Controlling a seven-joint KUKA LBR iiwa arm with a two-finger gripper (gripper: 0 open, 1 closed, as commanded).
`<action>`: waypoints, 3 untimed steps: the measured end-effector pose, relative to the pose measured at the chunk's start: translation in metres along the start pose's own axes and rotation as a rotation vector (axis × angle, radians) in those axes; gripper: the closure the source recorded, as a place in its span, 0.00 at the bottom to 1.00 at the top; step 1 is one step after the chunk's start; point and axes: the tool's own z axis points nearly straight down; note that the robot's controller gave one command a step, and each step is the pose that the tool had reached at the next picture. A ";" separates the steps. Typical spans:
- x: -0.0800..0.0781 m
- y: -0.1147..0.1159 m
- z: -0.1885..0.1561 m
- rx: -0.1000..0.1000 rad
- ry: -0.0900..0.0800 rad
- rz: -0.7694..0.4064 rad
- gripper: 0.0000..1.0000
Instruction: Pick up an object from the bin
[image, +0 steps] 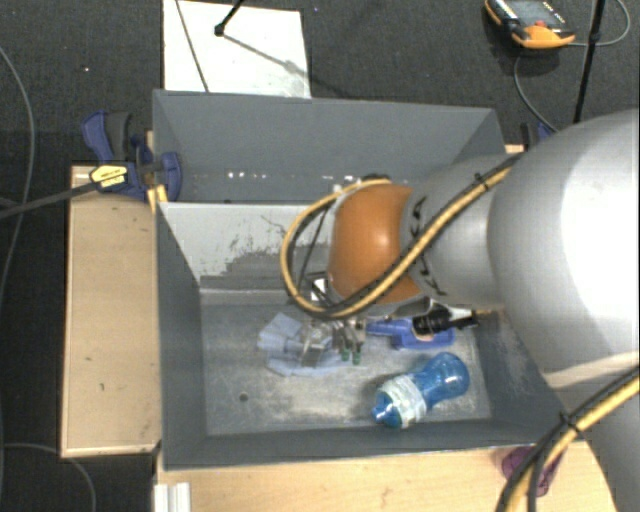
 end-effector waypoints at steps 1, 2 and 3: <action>0.000 0.000 0.000 0.000 0.000 0.001 1.00; 0.000 0.000 -0.003 0.000 0.000 0.001 1.00; 0.002 -0.001 -0.013 0.002 0.006 0.001 1.00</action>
Offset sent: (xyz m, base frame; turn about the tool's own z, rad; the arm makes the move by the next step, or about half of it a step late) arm 0.0001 0.0000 0.0249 0.0000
